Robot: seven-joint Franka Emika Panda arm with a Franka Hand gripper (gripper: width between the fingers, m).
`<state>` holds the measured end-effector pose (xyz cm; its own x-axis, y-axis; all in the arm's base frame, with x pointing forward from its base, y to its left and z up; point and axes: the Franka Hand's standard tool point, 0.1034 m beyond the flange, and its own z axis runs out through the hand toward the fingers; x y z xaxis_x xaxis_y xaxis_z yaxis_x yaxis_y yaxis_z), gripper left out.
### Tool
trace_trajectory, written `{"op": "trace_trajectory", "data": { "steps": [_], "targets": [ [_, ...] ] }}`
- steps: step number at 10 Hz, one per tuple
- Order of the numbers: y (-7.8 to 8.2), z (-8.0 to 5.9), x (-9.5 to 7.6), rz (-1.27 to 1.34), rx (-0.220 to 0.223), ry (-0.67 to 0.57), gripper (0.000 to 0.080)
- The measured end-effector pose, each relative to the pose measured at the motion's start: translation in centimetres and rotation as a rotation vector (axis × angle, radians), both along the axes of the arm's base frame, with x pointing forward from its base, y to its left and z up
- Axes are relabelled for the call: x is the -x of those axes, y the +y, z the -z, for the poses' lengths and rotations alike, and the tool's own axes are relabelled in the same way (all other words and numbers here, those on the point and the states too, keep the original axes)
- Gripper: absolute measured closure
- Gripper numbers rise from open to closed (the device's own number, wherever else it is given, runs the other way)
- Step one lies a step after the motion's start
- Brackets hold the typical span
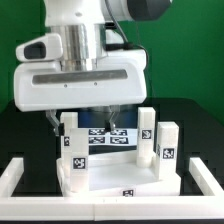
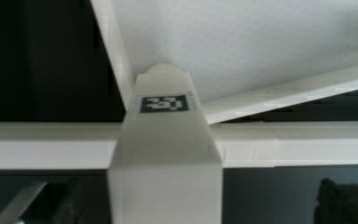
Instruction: Assemble desk
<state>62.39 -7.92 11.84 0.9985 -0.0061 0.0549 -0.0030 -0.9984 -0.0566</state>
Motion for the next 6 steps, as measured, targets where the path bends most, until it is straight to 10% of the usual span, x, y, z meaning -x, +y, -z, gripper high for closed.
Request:
{"op": "trace_trajectory", "data": {
  "steps": [4, 6],
  "targets": [
    [-1.5, 1.6, 0.5, 0.019, 0.018, 0.008, 0.0151],
    [-1.5, 1.6, 0.5, 0.067, 0.015, 0.010, 0.0283]
  ]
}}
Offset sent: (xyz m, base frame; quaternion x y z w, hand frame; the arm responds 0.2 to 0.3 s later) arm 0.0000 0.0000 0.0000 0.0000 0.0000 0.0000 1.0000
